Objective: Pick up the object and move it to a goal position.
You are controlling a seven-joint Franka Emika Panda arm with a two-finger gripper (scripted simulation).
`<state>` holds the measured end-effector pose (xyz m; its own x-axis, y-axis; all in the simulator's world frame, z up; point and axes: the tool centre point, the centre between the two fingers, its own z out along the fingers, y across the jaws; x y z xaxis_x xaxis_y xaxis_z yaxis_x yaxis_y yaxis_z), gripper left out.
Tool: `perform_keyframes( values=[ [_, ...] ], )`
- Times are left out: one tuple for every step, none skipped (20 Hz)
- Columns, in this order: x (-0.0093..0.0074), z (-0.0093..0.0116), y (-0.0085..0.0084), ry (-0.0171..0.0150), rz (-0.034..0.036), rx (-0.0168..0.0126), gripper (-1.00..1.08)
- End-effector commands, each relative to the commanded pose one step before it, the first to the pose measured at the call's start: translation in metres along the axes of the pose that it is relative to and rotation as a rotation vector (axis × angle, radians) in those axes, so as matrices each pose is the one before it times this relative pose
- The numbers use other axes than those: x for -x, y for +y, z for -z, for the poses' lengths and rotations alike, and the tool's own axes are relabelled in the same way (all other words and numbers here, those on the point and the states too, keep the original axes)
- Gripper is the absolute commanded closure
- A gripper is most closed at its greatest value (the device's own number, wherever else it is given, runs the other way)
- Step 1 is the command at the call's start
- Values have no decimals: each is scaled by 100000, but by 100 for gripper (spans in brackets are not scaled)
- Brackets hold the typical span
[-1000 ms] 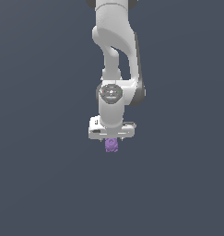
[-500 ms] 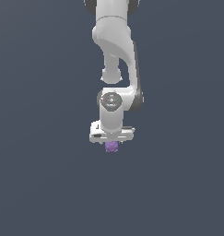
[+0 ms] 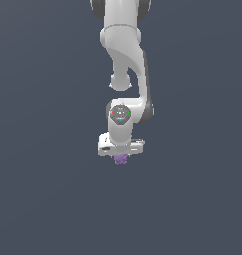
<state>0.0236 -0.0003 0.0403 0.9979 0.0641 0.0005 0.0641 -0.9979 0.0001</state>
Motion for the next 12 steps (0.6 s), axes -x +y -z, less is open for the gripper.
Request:
perform_keyframes(
  values=[
    [10,-67,-12,-49,21,-8,108],
    [0,0,0,0,0,0,108],
    [0,0,0,0,0,0,108],
    [0,0,0,0,0,0,108],
    [0,0,0,0,0,0,108],
    [0,0,0,0,0,0,108],
    [-12,62,22,57,-39,7,108],
    [-30,51,-16,58,37,-4,108],
    [-89,154,-33,176,84,-8,108],
    [-148,263,-60,304,147,-14,108],
    [-208,372,-85,431,208,-19,108],
    [-269,481,-109,556,268,-25,108]
  ],
)
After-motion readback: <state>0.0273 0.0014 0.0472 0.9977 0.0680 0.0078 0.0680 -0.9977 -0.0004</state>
